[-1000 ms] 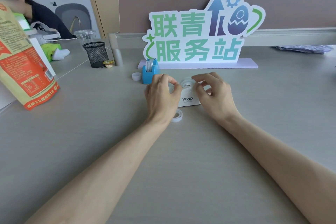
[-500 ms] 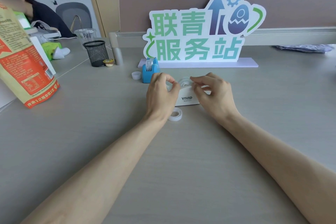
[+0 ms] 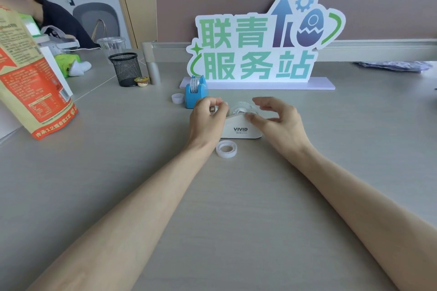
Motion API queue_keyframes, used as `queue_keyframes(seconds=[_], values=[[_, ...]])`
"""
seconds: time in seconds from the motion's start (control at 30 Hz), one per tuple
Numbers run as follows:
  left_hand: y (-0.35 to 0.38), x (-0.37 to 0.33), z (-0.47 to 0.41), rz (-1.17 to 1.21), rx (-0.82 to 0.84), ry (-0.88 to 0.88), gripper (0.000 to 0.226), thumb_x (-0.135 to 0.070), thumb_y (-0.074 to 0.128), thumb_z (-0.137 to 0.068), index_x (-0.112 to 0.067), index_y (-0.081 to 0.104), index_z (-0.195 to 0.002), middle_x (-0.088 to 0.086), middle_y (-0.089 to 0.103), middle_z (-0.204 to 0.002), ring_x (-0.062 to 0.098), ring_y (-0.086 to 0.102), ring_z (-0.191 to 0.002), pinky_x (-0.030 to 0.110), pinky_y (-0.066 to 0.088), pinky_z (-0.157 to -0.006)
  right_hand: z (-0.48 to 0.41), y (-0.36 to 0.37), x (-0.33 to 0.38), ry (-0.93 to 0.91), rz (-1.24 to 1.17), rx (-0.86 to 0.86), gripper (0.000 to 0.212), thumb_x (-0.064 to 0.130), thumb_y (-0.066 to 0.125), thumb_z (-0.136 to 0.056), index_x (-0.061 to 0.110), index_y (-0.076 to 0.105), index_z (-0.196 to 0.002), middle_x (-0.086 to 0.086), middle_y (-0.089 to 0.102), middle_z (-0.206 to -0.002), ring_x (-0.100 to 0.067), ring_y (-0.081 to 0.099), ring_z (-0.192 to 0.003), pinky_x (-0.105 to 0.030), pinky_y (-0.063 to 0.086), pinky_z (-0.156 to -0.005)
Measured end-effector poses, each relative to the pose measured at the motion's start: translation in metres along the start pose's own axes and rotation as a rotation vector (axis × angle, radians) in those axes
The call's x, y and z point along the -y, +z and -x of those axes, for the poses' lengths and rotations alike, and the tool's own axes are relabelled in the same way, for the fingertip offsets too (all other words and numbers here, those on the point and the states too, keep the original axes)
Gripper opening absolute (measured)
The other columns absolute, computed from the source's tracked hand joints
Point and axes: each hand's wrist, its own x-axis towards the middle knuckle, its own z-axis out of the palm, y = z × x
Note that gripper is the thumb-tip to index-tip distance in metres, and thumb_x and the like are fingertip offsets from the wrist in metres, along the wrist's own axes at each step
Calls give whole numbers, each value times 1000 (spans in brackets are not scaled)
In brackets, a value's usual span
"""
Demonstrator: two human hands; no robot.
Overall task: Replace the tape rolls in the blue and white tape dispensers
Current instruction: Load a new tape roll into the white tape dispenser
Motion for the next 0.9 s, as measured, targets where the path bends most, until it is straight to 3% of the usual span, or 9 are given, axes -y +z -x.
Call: queue_keyframes(seconds=[0.1,0.27,0.4,0.47,0.53,0.63,0.73,0.9], values=[[0,1,-1,7,-21,16,14,-23,57,-90,-16,64,-99,2,66,-112,15,60,-104,25,44,-89,-3,2,-5,50,-39,112,58,30,80,-76,25,57,-130,10,63,-123,-5,56,-116,-24,46,-95],[-3,5,-5,65,-92,-41,17,-25,51,-92,-13,60,-100,8,65,-110,23,59,-105,26,43,-80,-4,2,-8,49,-40,135,58,27,84,-71,22,60,-124,6,66,-118,-10,61,-111,-27,49,-95],[-7,6,-8,145,-152,-97,12,-22,48,-94,-14,56,-93,-8,56,-80,16,51,-81,23,37,-66,-4,1,-7,52,-29,116,57,27,86,-69,20,62,-120,8,66,-113,-8,60,-106,-19,47,-86],[-9,7,-9,155,-163,-120,12,-23,48,-94,-14,56,-93,-8,55,-78,17,51,-79,26,40,-68,-4,2,-7,51,-23,109,57,28,87,-68,20,62,-119,8,66,-113,-9,60,-105,-19,46,-84],[-13,9,-11,177,-172,-150,13,-24,50,-93,-15,58,-95,-6,61,-84,20,60,-88,32,50,-80,-4,2,-7,55,-22,107,58,29,87,-67,20,62,-119,7,66,-114,-9,60,-106,-20,46,-85],[-20,10,-14,221,-179,-156,9,-21,55,-91,-18,61,-85,-10,66,-81,12,61,-86,43,53,-93,-4,2,-7,47,-19,106,59,29,87,-67,21,62,-120,7,66,-115,-8,60,-104,-17,46,-83],[-26,10,-15,236,-167,-133,14,-17,59,-89,-24,62,-77,-10,67,-78,4,59,-75,39,51,-90,-4,2,-8,43,-23,107,59,29,87,-68,21,62,-120,6,66,-116,-8,60,-104,-19,46,-85],[-28,12,-17,259,-168,-124,5,-17,62,-89,-21,63,-90,-9,68,-78,1,58,-72,33,49,-83,-4,2,-8,36,-18,110,59,30,86,-68,21,61,-121,6,66,-117,-9,60,-105,-20,46,-86]])
